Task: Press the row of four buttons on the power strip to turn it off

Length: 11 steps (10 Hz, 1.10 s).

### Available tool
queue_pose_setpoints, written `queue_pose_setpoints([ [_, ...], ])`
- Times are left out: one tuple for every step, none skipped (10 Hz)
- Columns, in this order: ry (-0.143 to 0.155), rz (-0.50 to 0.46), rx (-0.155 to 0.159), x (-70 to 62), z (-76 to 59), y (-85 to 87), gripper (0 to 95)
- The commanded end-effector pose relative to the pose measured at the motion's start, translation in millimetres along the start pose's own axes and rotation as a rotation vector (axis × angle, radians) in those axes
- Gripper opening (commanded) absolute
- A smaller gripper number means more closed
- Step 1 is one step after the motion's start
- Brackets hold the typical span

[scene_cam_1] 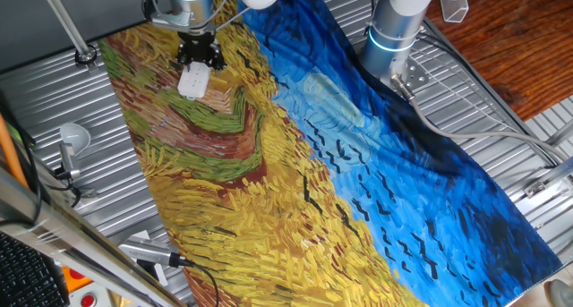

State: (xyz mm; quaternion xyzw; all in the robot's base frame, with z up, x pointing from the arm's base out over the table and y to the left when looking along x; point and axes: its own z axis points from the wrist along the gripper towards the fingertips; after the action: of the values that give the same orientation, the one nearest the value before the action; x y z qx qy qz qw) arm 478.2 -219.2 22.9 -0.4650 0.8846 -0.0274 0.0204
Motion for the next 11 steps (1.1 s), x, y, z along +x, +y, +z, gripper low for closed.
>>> queue_pose_setpoints([
  [-0.005, -0.002, 0.002, 0.2, 9.1, 0.8, 76.0],
  [-0.004, -0.007, 0.003, 0.2, 9.8, 0.9, 76.0],
  [-0.001, -0.015, 0.004, 0.2, 9.9, 0.9, 76.0],
  [-0.001, -0.015, 0.004, 0.2, 9.0, 0.8, 76.0],
  [0.0, -0.015, 0.004, 0.1, 7.3, 0.6, 76.0],
  [0.01, -0.014, 0.008, 0.0, 3.1, 0.1, 76.0],
  [0.013, -0.016, 0.008, -0.2, -3.0, -0.5, 76.0],
  [0.014, -0.016, 0.003, -0.4, -8.2, -0.9, 76.0],
  [0.014, -0.019, 0.001, -0.6, -14.3, -1.1, 76.0],
  [0.012, -0.018, -0.002, -0.7, -16.5, -1.1, 76.0],
  [0.007, -0.016, -0.006, -2.1, -17.7, -1.7, 76.0],
])
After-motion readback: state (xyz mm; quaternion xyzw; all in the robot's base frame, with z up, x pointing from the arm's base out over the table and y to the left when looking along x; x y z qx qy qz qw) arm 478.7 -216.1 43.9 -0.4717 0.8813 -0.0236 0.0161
